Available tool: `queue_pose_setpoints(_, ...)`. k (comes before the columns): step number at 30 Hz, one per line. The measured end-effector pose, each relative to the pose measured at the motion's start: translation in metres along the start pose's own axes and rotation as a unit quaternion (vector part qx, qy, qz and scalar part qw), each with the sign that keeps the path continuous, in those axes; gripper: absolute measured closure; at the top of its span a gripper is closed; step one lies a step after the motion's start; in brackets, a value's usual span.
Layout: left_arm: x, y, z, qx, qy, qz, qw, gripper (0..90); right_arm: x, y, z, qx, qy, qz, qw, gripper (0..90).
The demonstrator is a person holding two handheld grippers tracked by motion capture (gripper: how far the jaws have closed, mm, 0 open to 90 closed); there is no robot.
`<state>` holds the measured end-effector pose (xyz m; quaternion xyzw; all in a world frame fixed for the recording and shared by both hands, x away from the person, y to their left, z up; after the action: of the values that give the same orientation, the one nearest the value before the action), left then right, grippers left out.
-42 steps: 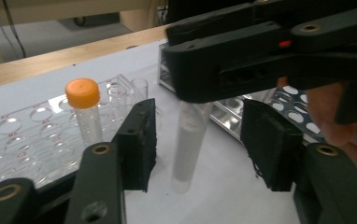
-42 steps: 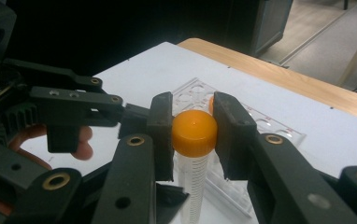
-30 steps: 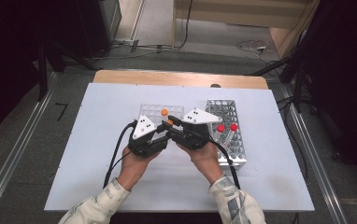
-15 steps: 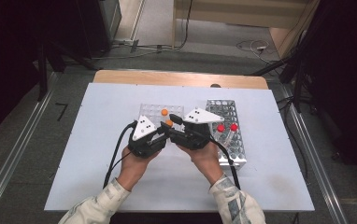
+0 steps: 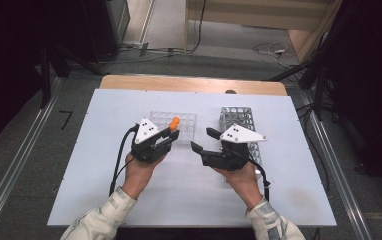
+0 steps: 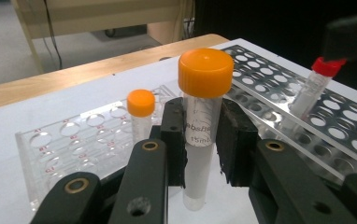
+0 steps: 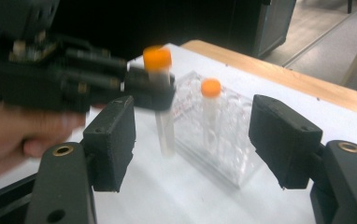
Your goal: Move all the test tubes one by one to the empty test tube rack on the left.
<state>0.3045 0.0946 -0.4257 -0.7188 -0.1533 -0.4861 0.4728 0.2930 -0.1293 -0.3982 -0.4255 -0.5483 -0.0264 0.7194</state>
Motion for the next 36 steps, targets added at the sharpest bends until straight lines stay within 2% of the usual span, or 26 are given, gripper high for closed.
queue_pose_setpoints(8,0.002,0.001,0.007,0.010,-0.010,0.001,0.9999,74.0,-0.024,-0.005,-0.006,-0.009,0.005,0.024,0.9997,29.5)
queue_pose_setpoints(16,0.005,-0.003,0.012,0.012,-0.015,-0.002,0.9998,74.0,-0.033,-0.011,-0.010,-0.010,0.005,0.031,0.9995,29.5)
queue_pose_setpoints(25,0.014,-0.008,0.021,0.027,-0.019,-0.008,0.9994,74.0,-0.044,-0.017,-0.017,-0.019,0.014,0.035,0.9991,29.6)
queue_pose_setpoints(36,0.025,-0.001,0.033,0.050,-0.024,-0.008,0.9984,74.1,-0.054,-0.025,-0.025,-0.028,0.026,0.038,0.9985,29.8)
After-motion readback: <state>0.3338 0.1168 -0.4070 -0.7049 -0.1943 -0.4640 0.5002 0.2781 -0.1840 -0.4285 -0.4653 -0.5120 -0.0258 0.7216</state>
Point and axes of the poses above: each handheld gripper's, and its own axes: y roughly forward along the jaws, x roughly out of its top, z roughly to its left, the point moved 2 cm from there along y, roughly forward along the jaws, and after that the axes turned 12 degrees about z, right-handed, at the moved point
